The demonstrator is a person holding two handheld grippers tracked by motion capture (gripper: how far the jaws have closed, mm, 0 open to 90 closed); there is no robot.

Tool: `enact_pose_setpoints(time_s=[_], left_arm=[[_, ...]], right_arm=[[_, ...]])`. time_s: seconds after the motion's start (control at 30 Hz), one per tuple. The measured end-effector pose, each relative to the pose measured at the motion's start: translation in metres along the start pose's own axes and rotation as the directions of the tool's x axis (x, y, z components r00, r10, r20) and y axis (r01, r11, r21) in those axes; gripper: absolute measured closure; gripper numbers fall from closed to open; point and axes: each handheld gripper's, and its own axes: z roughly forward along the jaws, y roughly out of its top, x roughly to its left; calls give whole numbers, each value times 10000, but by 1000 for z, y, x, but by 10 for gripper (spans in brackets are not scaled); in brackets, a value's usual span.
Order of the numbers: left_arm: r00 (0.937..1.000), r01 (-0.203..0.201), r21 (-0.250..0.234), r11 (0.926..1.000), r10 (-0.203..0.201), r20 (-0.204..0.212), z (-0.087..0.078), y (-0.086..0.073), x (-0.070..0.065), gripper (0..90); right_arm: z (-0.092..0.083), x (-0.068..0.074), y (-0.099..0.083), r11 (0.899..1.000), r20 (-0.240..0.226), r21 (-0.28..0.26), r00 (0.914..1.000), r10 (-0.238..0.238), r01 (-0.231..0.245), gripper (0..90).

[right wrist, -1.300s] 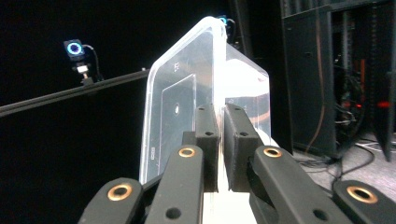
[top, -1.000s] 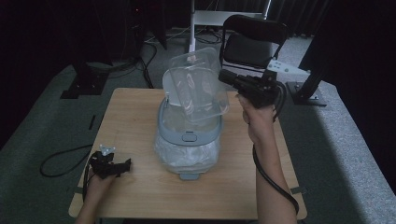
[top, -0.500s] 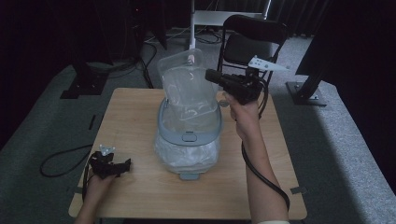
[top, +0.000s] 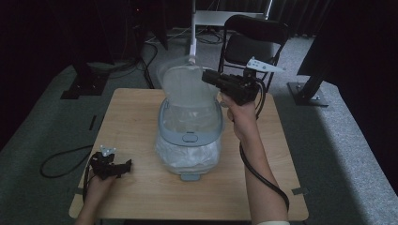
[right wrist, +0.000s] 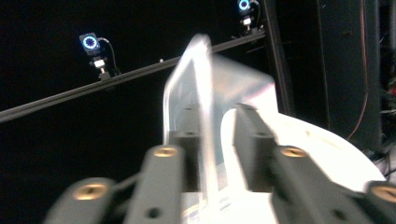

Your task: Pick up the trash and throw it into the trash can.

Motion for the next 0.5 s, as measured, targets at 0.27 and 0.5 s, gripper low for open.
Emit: enact_pose_setpoints(time_s=[0.27,0.5], left_arm=[[10000,-21,0,10000,21,15,0,0,0,18],[10000,-26,-2,10000,26,16,0,0,0,18]], right_arm=[[-3,4,-2,10000,109,-47,9999,-40,40,406],[-10,-2,-7,10000,586,-31,9982,-91,93,207]])
